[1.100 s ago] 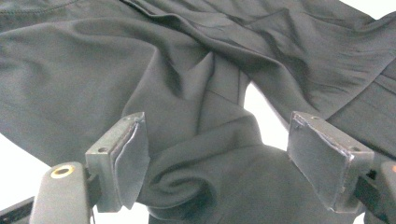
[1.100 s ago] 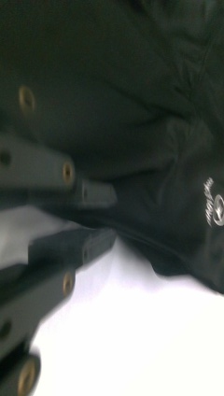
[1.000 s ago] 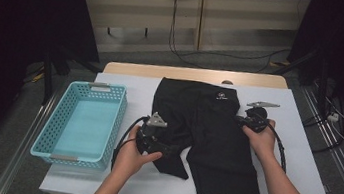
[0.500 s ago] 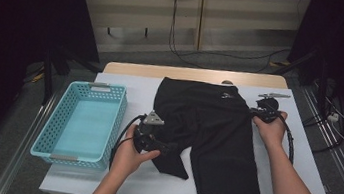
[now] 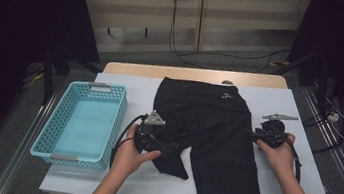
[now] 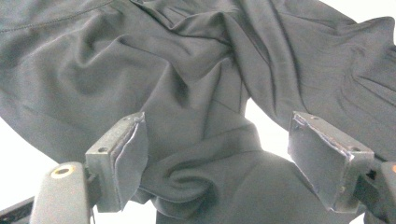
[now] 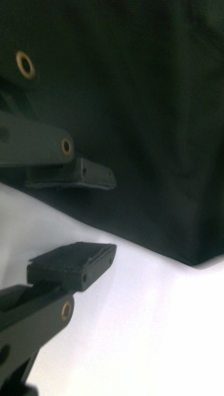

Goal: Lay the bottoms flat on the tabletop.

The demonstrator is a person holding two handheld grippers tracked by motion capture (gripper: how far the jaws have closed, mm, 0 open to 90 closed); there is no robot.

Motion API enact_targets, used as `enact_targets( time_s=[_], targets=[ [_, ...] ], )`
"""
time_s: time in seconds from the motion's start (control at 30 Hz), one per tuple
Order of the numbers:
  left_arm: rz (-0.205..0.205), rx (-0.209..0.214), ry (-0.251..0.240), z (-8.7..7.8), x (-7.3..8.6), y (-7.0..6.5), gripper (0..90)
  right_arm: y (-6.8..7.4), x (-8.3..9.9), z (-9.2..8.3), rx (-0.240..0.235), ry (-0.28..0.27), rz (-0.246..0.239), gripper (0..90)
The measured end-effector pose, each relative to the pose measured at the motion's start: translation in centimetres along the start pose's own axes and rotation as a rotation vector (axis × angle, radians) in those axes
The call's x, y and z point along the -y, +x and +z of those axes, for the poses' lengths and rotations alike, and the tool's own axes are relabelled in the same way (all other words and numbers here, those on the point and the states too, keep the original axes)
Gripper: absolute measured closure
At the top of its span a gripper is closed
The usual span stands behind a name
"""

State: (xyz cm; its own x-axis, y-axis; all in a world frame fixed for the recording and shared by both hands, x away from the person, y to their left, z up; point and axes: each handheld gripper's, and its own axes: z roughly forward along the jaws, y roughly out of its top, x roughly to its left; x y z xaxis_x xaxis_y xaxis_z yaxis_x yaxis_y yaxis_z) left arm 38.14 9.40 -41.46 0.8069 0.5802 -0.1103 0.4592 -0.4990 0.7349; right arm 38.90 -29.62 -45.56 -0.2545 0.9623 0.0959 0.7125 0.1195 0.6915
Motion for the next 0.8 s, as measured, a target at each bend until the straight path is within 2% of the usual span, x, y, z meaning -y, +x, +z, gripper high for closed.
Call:
enact_targets(
  time_s=[0.03, 0.07, 0.1, 0.13, 0.17, 0.23, 0.3, 0.37, 0.43, 0.47, 0.5, 0.57, 0.67, 0.7, 0.8],
  targets=[
    [-0.001, -0.001, -0.004, 0.0, 0.0, -0.1, 20.9, 0.2, 0.4, -0.2, 0.006, -0.016, -0.013, 63.1],
    [0.002, -0.001, -0.004, 0.0, 0.0, -0.1, 20.9, 0.7, 0.8, -0.5, 0.011, -0.016, -0.035, 69.6],
    [0.007, 0.004, -0.001, -0.1, -0.1, -0.1, 20.9, 0.7, 0.8, -0.5, 0.011, -0.016, -0.035, 69.6],
    [0.010, 0.001, 0.000, -0.1, -0.1, -0.1, 20.9, 0.8, 0.8, -0.6, 0.006, -0.010, -0.046, 81.8],
    [0.009, 0.003, 0.000, 0.0, -0.1, -0.1, 21.0, 0.9, 0.8, -0.6, -0.031, -0.010, -0.050, 87.9],
    [0.004, 0.003, -0.001, 0.0, -0.1, -0.2, 21.0, 1.0, 0.7, -0.4, -0.029, -0.016, -0.071, 90.0],
    [0.004, 0.002, -0.003, 0.0, 0.0, -0.2, 21.0, 0.9, 0.4, 0.0, -0.014, -0.025, -0.067, 90.0],
    [0.003, 0.001, -0.004, 0.1, -0.1, -0.2, 21.0, 0.2, 0.0, 0.4, 0.006, -0.048, -0.030, 90.0],
    [0.009, 0.008, 0.001, 0.2, -0.1, -0.2, 21.0, -0.5, -0.3, 0.8, -0.012, -0.065, 0.005, 90.0],
    [0.012, 0.009, 0.001, 0.2, -0.1, -0.3, 21.0, -0.7, -0.3, 1.0, -0.025, -0.068, 0.010, 88.7],
    [0.012, 0.011, 0.001, 0.3, -0.1, -0.3, 21.0, -0.8, -0.3, 1.1, -0.018, -0.071, 0.009, 85.6],
    [0.007, 0.015, -0.003, 0.4, -0.1, -0.4, 21.0, -0.6, -0.2, 0.9, 0.024, -0.071, -0.002, 67.5],
    [0.007, 0.021, -0.002, 0.5, -0.1, -0.6, 21.0, -0.3, 0.2, 0.2, 0.024, -0.077, -0.021, 62.3],
    [0.013, 0.025, 0.001, 0.6, -0.1, -0.7, 20.9, -0.1, 0.7, -0.6, 0.025, -0.085, -0.014, 56.8],
    [0.018, 0.029, 0.004, 0.6, -0.2, -0.9, 20.8, 0.4, 1.6, -2.1, 0.024, -0.094, -0.028, 51.5]
  ],
)
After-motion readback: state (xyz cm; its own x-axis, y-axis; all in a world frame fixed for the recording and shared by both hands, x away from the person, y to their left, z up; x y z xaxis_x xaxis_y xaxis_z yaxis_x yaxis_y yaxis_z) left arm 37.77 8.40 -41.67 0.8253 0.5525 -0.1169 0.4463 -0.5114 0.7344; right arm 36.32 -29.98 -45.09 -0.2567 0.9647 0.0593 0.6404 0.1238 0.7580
